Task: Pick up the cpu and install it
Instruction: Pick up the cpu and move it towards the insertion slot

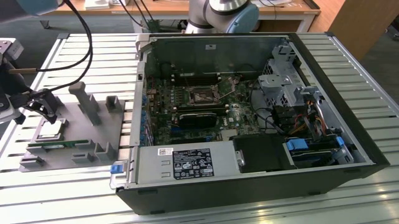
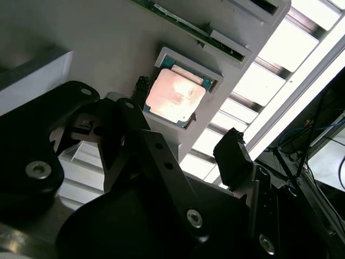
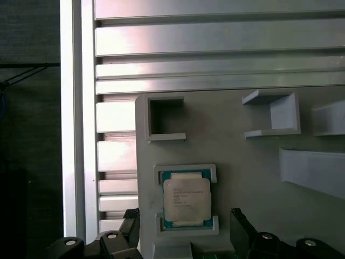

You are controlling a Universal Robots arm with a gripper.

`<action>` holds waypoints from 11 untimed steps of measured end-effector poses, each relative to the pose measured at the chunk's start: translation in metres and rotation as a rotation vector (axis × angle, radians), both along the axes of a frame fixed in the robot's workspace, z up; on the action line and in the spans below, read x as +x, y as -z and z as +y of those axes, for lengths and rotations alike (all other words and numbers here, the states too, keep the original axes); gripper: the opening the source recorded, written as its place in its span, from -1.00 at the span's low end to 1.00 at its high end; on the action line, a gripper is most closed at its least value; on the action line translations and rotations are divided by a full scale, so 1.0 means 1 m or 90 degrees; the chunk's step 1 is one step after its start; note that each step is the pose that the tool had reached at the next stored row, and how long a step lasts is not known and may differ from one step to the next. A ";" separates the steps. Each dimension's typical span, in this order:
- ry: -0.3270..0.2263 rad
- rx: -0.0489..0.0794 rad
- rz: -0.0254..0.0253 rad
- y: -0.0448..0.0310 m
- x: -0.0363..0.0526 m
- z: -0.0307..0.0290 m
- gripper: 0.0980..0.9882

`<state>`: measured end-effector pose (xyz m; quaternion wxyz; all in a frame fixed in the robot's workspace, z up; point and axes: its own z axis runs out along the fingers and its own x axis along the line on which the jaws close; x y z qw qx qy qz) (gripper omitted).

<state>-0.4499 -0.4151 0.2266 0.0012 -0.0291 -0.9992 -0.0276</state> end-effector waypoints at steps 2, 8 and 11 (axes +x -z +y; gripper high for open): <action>0.000 0.000 -0.0001 0.0010 0.0000 0.0000 0.49; 0.000 0.000 -0.0001 0.0066 0.0001 0.0000 0.49; 0.000 0.000 -0.0001 0.0100 0.0001 0.0000 0.49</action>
